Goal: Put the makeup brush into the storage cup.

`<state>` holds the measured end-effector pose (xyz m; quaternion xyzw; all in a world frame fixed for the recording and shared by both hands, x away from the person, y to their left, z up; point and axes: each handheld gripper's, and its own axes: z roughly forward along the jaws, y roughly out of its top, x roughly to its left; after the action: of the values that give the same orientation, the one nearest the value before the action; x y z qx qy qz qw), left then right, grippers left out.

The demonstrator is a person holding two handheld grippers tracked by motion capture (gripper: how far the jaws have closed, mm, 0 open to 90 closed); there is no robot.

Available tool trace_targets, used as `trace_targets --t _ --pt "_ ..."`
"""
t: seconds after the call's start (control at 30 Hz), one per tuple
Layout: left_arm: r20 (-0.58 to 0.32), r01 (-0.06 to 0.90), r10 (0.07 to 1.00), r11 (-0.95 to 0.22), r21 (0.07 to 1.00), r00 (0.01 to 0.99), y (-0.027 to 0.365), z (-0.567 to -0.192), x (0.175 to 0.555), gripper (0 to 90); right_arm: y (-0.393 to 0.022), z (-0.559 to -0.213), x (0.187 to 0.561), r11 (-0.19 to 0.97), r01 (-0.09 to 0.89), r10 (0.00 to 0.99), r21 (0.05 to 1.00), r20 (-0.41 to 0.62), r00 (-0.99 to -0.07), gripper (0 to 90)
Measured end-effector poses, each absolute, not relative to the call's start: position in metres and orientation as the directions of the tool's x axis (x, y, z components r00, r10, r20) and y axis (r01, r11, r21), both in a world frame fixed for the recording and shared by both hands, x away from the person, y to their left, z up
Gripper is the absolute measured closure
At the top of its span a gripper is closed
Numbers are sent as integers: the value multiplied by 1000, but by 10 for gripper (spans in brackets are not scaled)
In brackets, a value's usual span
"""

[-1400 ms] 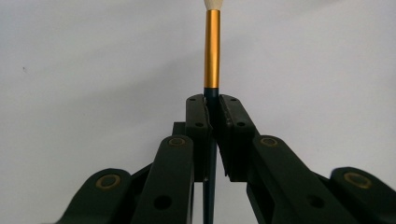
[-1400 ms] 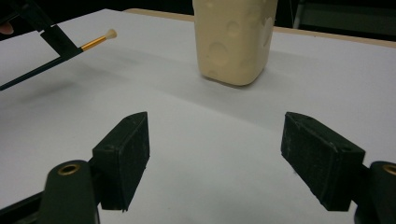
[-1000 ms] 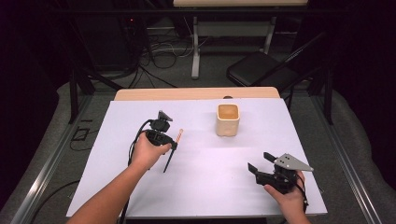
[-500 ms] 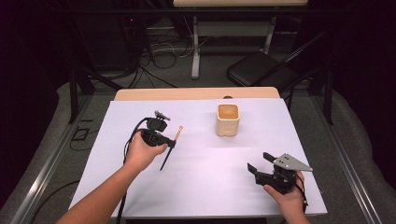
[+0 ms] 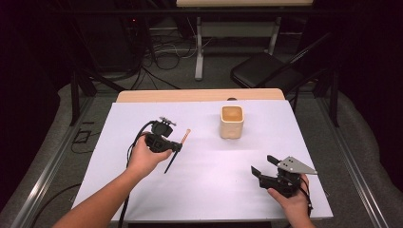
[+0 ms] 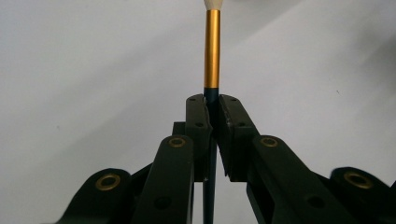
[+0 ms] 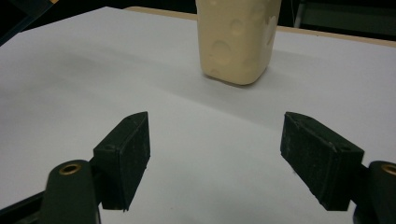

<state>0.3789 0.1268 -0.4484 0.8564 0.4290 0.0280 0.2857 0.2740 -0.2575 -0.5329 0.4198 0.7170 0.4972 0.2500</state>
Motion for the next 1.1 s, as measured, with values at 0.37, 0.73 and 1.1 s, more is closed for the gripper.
trace_targets --t 0.37,0.73,1.1 --pt "-188 676 729 -463 574 659 125 -446 375 829 -255 -532 275 179 358 847 917 41 -529 238" --pt "-218 656 710 -428 622 670 131 -441 373 829 -249 -525 282 197 381 831 903 52 -553 243" --pt "-222 646 705 -415 640 674 135 -438 370 829 -244 -507 298 271 417 791 867 45 -610 245"
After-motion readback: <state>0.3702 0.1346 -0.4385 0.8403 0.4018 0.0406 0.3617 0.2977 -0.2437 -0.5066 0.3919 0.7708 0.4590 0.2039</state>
